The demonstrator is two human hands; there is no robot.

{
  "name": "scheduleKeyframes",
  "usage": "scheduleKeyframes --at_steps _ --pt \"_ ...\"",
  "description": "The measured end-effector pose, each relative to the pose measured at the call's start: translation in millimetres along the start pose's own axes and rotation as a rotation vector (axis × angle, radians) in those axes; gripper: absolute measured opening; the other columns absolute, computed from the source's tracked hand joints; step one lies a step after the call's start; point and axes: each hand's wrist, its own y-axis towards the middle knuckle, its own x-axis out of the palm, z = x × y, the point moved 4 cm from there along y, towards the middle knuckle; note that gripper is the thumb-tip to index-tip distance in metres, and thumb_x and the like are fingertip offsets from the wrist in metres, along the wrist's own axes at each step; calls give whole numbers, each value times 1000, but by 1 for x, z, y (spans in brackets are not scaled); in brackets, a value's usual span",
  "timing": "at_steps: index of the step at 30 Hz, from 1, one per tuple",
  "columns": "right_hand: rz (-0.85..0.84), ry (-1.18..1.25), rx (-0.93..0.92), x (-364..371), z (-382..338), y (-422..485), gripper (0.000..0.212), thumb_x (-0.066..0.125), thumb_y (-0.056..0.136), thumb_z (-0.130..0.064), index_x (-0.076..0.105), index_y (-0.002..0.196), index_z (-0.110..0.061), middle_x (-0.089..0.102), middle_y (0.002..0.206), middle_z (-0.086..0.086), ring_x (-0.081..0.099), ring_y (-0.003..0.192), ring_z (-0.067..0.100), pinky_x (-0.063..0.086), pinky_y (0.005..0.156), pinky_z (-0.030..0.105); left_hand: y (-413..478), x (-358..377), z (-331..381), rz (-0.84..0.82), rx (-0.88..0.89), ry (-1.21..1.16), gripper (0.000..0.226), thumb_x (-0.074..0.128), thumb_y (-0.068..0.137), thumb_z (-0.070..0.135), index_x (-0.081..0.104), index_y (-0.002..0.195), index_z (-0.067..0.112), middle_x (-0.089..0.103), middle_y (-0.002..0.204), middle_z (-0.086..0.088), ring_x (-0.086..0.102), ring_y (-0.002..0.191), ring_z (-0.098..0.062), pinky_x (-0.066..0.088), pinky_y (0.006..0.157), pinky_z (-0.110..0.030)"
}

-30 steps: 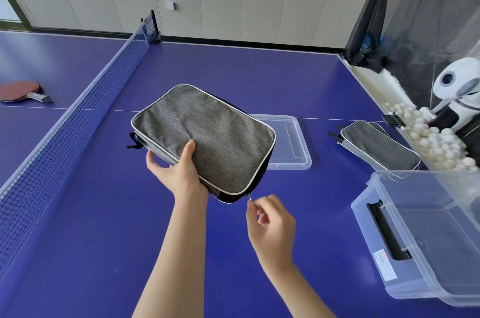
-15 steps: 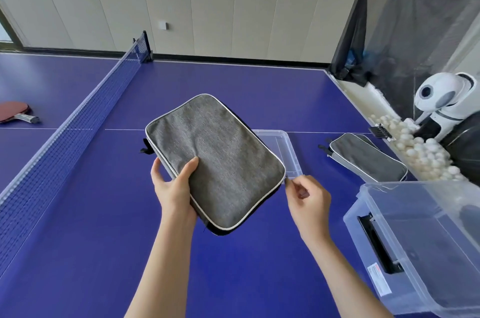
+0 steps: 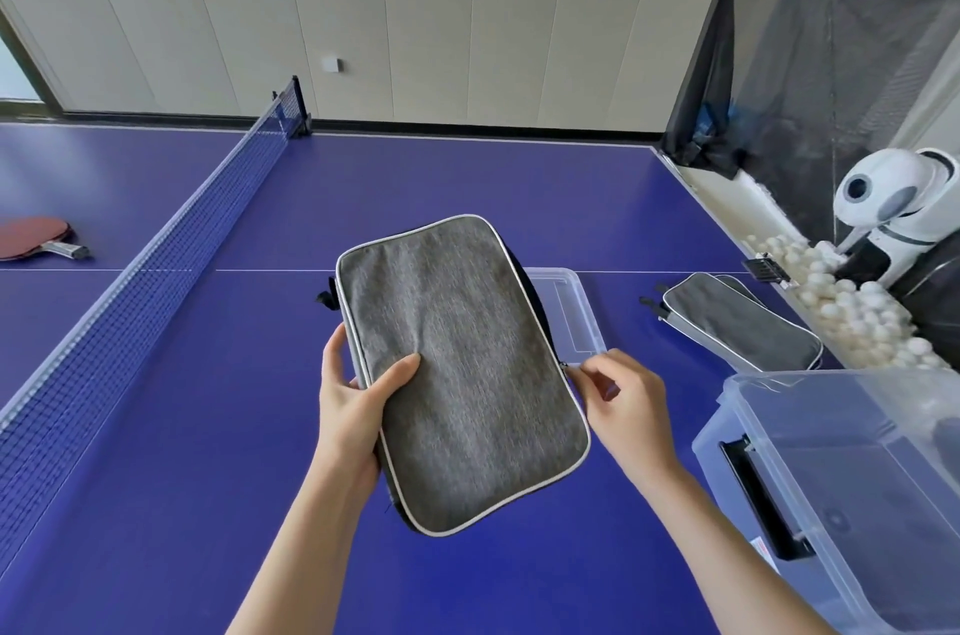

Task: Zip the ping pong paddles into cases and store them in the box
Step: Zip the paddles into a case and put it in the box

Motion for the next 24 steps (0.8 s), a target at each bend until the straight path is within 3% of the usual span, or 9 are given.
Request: scheduleKeyframes --at_steps 5,16,21,24 --pt "20 -39 -48 0 -1 7 29 71 85 -19 57 63 -8 50 60 -2 45 49 17 39 42 34 -4 -1 -5 -101 -24 63 83 84 66 7 46 131 43 73 103 -3 72 89 -31 59 72 -48" --pt "108 -86 -73 -18 4 19 29 68 87 -20 57 64 -7 50 61 -2 44 50 18 37 45 29 -10 4 -11 -306 -64 176 89 84 55 11 46 129 42 73 100 -11 71 89 -36 59 67 -44" --pt "135 -101 -99 -30 8 22 34 55 89 -34 59 66 -9 52 63 -3 44 51 14 36 45 25 -13 6 -14 -377 -83 209 91 87 44 19 51 124 43 73 101 -12 71 89 -35 59 66 -39" --pt "138 -124 -118 -35 12 24 32 55 89 -32 60 67 -9 54 65 -1 47 51 15 41 43 31 -12 5 -15 -415 -104 238 93 90 43 19 51 124 43 72 103 -14 70 91 -36 59 69 -40"
